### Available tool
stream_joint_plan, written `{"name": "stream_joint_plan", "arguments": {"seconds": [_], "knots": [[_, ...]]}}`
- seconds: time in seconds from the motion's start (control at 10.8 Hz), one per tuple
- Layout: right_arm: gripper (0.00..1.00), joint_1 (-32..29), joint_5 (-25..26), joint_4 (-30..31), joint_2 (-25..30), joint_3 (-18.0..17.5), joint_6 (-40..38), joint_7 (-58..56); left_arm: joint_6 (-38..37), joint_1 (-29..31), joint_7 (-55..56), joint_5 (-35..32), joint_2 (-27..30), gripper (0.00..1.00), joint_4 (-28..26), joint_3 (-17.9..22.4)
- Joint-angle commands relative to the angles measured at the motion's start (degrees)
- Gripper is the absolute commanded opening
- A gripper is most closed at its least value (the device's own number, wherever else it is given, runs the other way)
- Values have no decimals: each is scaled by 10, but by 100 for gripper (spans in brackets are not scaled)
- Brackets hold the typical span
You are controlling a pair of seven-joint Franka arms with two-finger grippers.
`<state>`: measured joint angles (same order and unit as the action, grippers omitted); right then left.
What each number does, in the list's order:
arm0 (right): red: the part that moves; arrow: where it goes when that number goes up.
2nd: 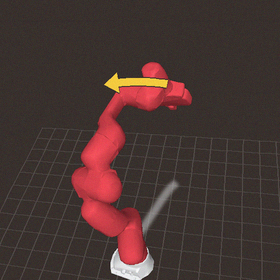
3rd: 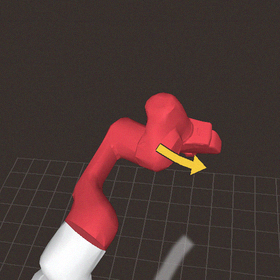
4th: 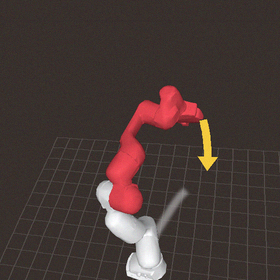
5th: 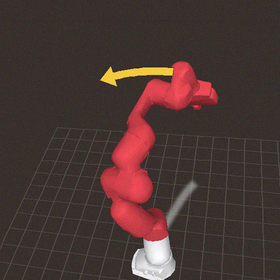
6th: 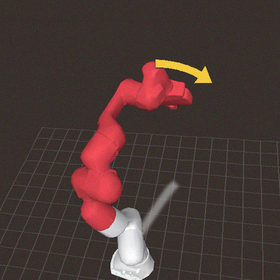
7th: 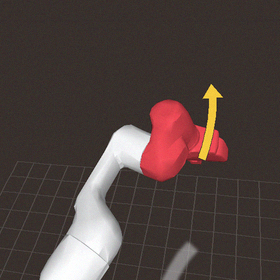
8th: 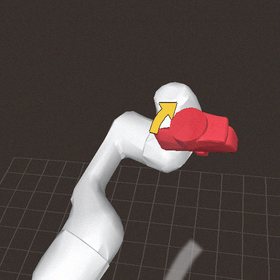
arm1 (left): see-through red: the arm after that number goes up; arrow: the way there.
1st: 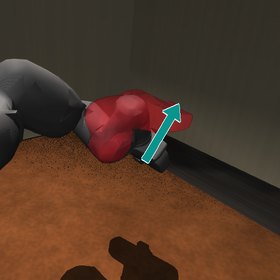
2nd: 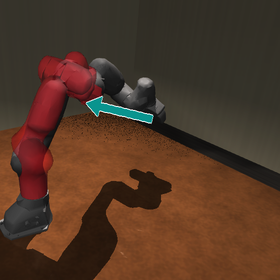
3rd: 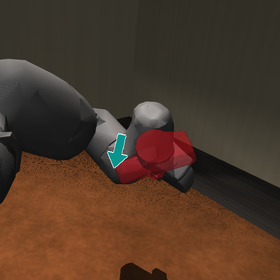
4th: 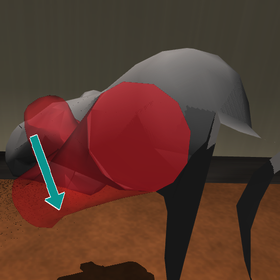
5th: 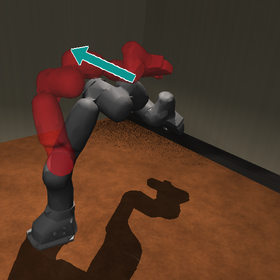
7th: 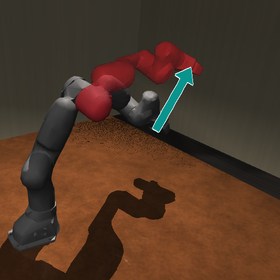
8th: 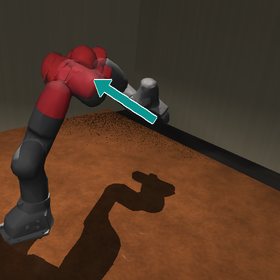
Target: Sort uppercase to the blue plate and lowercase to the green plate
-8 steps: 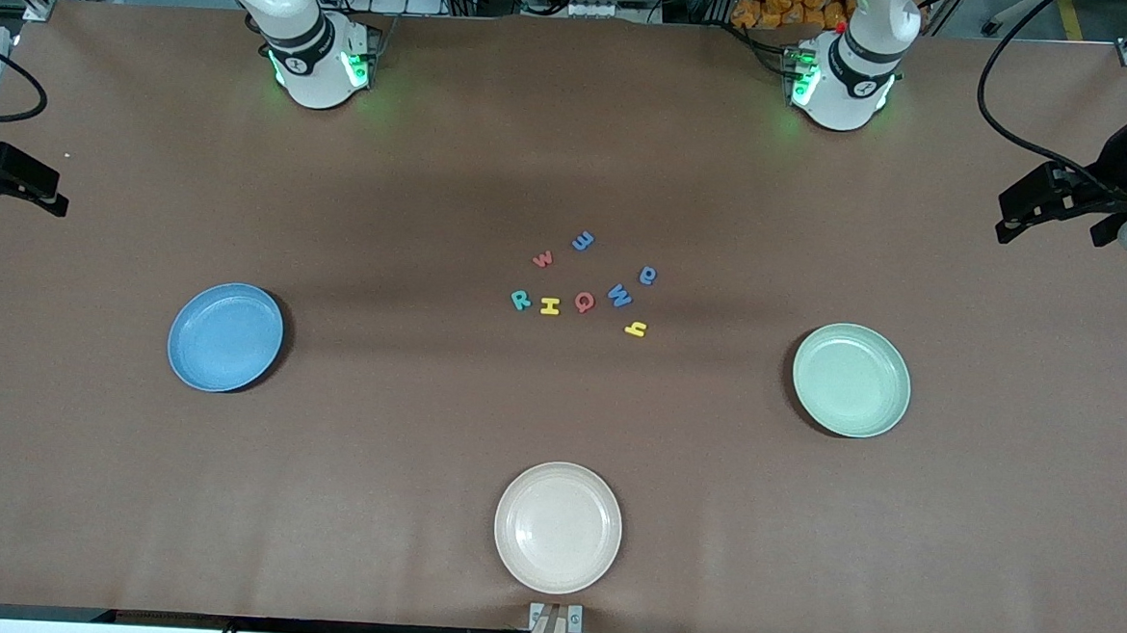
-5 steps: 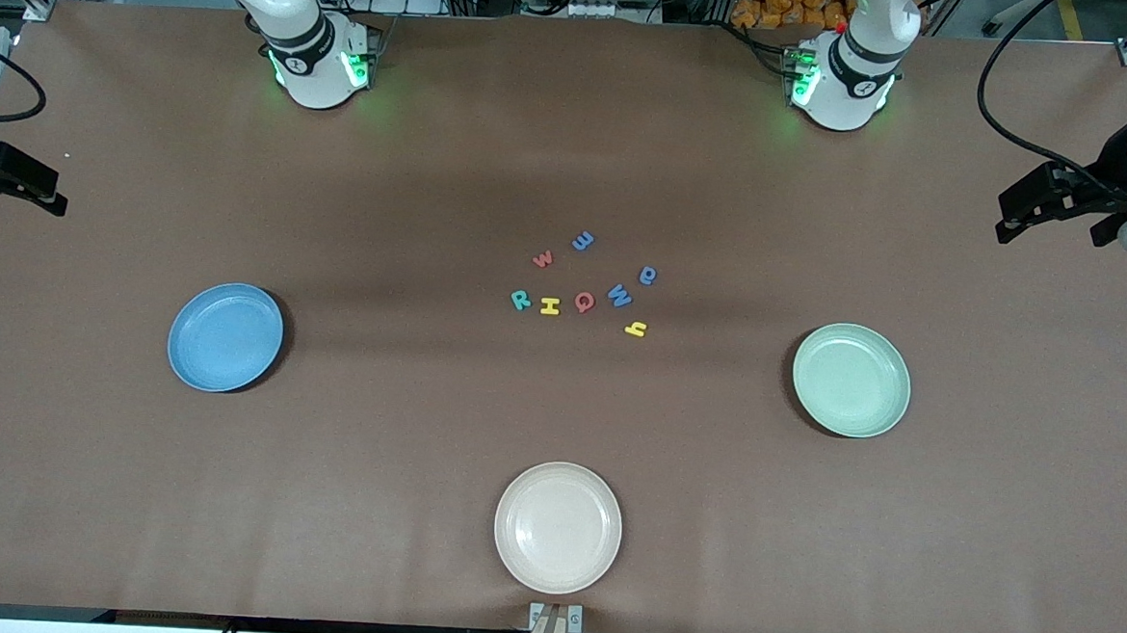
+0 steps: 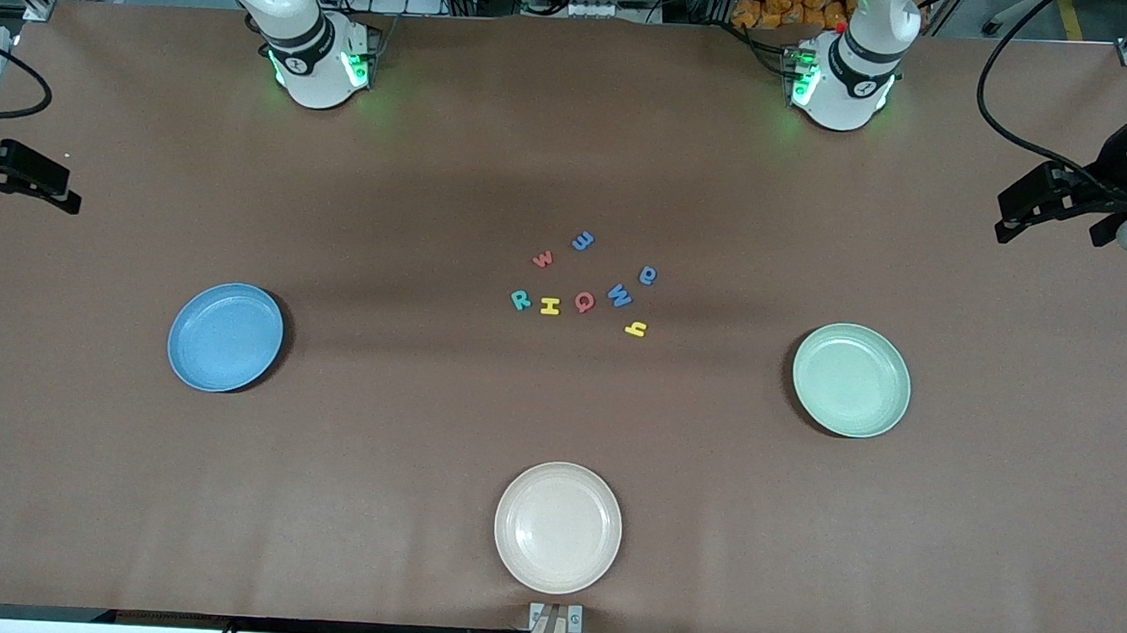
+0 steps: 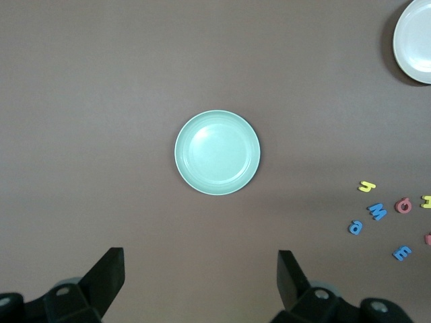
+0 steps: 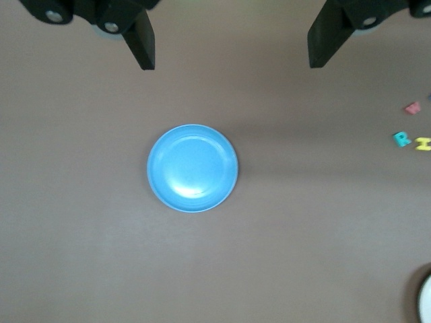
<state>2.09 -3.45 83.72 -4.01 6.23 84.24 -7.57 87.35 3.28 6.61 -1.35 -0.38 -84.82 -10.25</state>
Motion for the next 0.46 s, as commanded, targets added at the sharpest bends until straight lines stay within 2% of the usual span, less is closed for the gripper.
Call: {"name": "stream_joint_plan", "arguments": {"seconds": [0.0,0.19,0.37], "knots": [[100,21,-5,-3,-6,-2,-8,-2,-5,-3,-12,-9,4,100,-17,-6],[100,42,-2,-3,-14,-2,-7,3,-4,-2,-12,-8,6,100,-32,-7],[100,81,-3,-3,-17,-2,-7,81,25,-2,-12,-5,14,100,-74,-13]]}}
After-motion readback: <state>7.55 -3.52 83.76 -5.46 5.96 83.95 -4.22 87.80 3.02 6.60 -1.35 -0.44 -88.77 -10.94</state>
